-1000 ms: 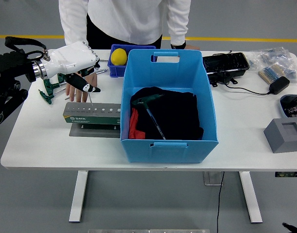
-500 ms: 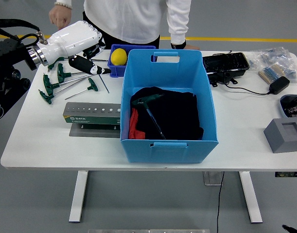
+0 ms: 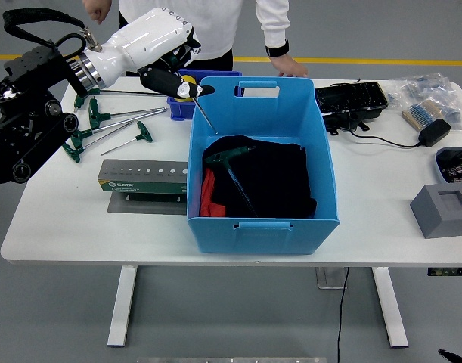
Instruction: Lift tool from toolbox,place it in box,lift tool from toolbox,place it in box
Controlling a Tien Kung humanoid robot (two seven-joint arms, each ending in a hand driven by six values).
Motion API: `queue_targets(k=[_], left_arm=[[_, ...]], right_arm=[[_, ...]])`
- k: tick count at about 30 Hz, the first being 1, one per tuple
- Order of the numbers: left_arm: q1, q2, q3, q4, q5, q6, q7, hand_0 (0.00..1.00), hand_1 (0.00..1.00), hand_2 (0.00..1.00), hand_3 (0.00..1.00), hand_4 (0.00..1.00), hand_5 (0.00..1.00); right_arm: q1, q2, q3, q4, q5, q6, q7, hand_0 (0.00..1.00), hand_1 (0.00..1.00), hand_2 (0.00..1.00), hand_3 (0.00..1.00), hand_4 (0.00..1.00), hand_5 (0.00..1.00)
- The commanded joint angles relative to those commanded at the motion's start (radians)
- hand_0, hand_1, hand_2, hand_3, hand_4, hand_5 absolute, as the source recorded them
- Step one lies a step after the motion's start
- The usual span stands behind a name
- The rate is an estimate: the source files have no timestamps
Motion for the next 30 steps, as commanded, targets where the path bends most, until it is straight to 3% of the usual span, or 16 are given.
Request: queue_targets(k=[7,9,10,15,16,21,22,25,27,28,30], left_arm=[[0.025,-0.105,0.016,0.050,-0.018,-0.005,0.034,0.040,0.002,0.002,0.034,0.819,0.473],[0.025,-0.125,0.023,0.065,-0.018,-0.005,0.042,0.040,0.002,0.002,0.034,0.819,0.473],[0.025,-0.138,0.027,0.077,-0.018,-0.007,0.047,0.082,0.002,0.034,0.114,0.809,0.461],[0.021,-0.174,0.063,0.121,-0.067,-0.038,0.056,0.082,0.002,0.034,0.114,0.809,0.461],[0.019,-0.179,0.076,0.128,-0.079,-0.045,0.057,0.177,0.120,0.204,0.336,0.830,0.499],[0.010,-0.217,0.196,0.172,-0.168,-0.048,0.055,0.177,0.120,0.204,0.336,0.830,0.499],[0.007,-0.228,0.221,0.183,-0.179,-0.044,0.056,0.231,0.263,0.368,0.479,0.849,0.523],[-0.004,-0.262,0.287,0.213,-0.199,-0.035,0.060,0.231,0.263,0.368,0.479,0.849,0.523],[-0.015,-0.286,0.314,0.230,-0.197,-0.056,0.082,0.231,0.263,0.368,0.479,0.849,0.523],[-0.021,-0.296,0.323,0.235,-0.190,-0.070,0.094,0.299,0.396,0.582,0.558,0.901,0.595],[-0.034,-0.315,0.342,0.246,-0.186,-0.084,0.102,0.299,0.396,0.582,0.558,0.901,0.595]], right_arm=[[0.005,0.000,-0.004,0.000,0.007,-0.002,0.001,0.617,0.596,0.668,0.540,0.776,0.660],[0.007,0.000,-0.003,0.001,0.004,-0.001,0.000,0.617,0.596,0.668,0.540,0.776,0.660],[0.009,0.000,-0.004,0.001,0.004,-0.001,0.000,0.617,0.596,0.669,0.540,0.776,0.660],[0.012,-0.003,-0.008,0.001,0.012,-0.002,0.001,0.617,0.596,0.669,0.540,0.776,0.660],[0.013,-0.003,-0.008,0.001,0.012,-0.001,0.001,0.617,0.597,0.668,0.540,0.776,0.660],[0.017,-0.007,-0.005,0.003,0.003,0.002,-0.002,0.617,0.597,0.668,0.540,0.776,0.660],[0.019,-0.008,-0.004,0.003,0.000,0.003,-0.003,0.618,0.597,0.668,0.540,0.776,0.659],[0.026,-0.009,0.001,0.005,-0.016,0.006,-0.006,0.618,0.597,0.668,0.540,0.776,0.659],[0.031,-0.010,0.002,0.006,-0.020,0.007,-0.007,0.618,0.597,0.668,0.540,0.776,0.659],[0.033,-0.011,0.001,0.006,-0.019,0.007,-0.007,0.618,0.598,0.669,0.540,0.776,0.659],[0.036,-0.013,-0.001,0.006,-0.014,0.005,-0.006,0.618,0.598,0.669,0.540,0.776,0.659]])
